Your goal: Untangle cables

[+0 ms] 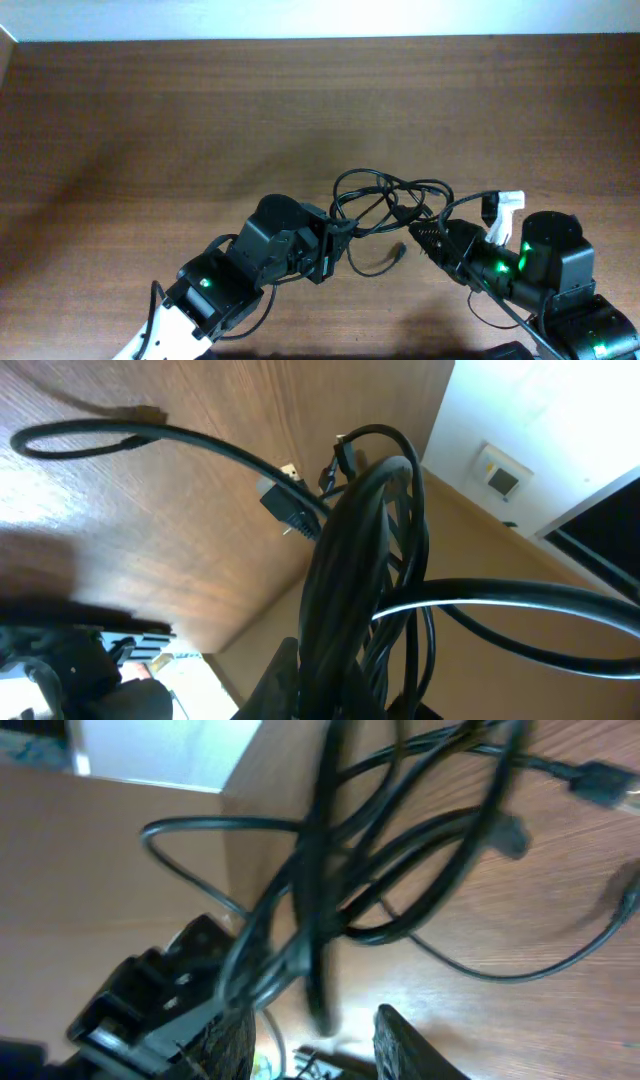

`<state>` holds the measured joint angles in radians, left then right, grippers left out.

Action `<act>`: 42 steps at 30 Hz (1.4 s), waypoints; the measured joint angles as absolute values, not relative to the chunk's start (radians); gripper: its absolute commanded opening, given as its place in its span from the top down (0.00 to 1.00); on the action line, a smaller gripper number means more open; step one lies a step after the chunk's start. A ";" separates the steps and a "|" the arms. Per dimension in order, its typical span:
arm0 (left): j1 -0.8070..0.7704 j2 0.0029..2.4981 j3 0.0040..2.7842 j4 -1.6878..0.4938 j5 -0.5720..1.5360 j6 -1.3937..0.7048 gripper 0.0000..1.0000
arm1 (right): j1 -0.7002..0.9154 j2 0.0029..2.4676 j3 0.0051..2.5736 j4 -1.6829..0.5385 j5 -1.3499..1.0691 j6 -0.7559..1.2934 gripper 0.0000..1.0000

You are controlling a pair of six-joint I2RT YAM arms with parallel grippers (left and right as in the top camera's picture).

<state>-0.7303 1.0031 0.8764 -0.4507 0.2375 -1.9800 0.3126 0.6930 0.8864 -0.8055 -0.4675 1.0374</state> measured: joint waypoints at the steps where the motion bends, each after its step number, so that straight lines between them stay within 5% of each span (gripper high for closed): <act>1: -0.730 1.003 0.876 -0.449 0.247 -1.980 1.00 | 0.313 0.693 0.886 -0.843 -0.429 1.037 0.62; 23: -0.730 1.003 0.876 -0.473 0.332 -1.922 1.00 | 0.314 0.693 0.887 -0.941 -0.244 1.037 0.61; 27: -0.730 1.003 0.876 -0.474 0.389 -1.911 1.00 | 0.314 0.693 0.887 -0.979 -0.169 1.035 0.48; 34: -0.730 1.004 0.876 -0.445 0.426 -1.911 1.00 | 0.314 0.736 0.887 -0.987 -0.144 1.036 0.49; 37: -0.730 1.003 0.876 -0.436 0.430 -1.911 1.00 | 0.314 0.798 0.888 -0.974 -0.165 1.037 0.79; 42: -0.730 1.003 0.876 -0.437 0.417 -1.911 1.00 | 0.314 0.864 0.888 -0.941 -0.221 1.037 0.96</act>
<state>-0.7303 1.0035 0.8764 -0.4370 0.4171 -1.9110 0.3141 0.8639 0.8875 -0.9413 -0.2207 1.0374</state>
